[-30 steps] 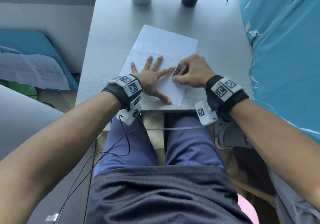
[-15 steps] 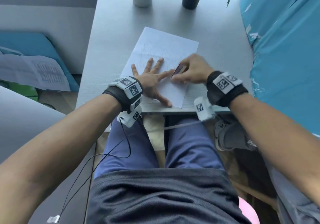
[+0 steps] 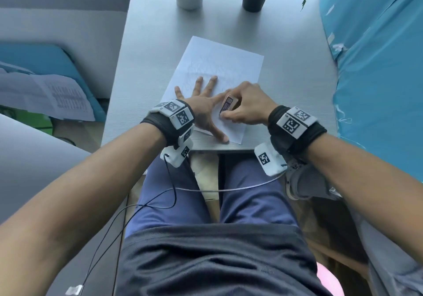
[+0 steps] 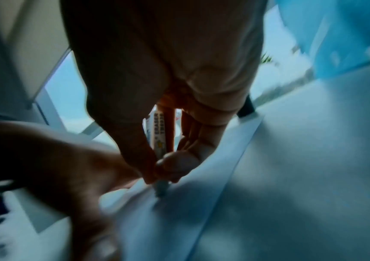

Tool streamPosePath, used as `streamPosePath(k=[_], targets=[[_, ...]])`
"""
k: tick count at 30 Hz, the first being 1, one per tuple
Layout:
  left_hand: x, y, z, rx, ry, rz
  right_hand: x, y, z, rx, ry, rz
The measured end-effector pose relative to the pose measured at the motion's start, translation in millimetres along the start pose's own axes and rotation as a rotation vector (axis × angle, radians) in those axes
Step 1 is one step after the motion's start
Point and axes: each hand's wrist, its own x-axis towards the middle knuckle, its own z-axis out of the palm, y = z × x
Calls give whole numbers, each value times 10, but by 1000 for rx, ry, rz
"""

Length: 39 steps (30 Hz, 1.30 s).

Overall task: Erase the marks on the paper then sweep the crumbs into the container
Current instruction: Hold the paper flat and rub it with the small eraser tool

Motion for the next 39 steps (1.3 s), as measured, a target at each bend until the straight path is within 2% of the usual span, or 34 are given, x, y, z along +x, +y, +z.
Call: streamPosePath(k=[1,4,5,8,9,10,13,14,17,18,21,22,25,26,29,30,33,34,37,38,39], targets=[[7,11,-13,1,-8,-10,22,40,-23,26,-12,12],[10,42,-50,10,-32,-32,207,200,-266,114,230,162],[-1,56,-63,9,-42,-38,227,233,-284,110,250,149],[-24,106,-107,9,-67,-52,74,85,-137,42,-26,16],[-23,117,-120,16,-71,-54,67,107,-116,40,-70,12],[-16,121,-126,20,-76,-53,99,137,-166,50,-36,59],[1,112,-132,18,-75,-51,272,276,-328,145,200,180],[-5,113,-135,19,-79,-54,242,238,-314,139,160,161],[-12,125,-145,34,-86,-60,97,136,-152,84,-88,32],[-4,123,-144,37,-87,-57,101,151,-165,84,-87,57],[9,109,-135,25,-82,-50,260,285,-278,168,149,161],[2,110,-138,23,-86,-53,245,259,-271,163,141,151],[-10,122,-138,35,-94,-62,93,135,-156,94,-66,38],[-1,124,-136,38,-93,-58,94,152,-171,79,-62,48],[15,111,-121,21,-79,-49,233,283,-290,148,137,168],[9,104,-119,19,-74,-48,229,275,-280,157,133,162],[3,101,-119,27,-73,-49,89,169,-166,91,-55,47],[9,103,-119,31,-72,-46,101,185,-181,93,-57,56],[15,117,-123,23,-71,-46,243,295,-288,177,127,162],[4,119,-125,18,-72,-49,252,289,-277,176,123,154],[-3,116,-131,19,-77,-52,212,240,-238,152,56,124]])
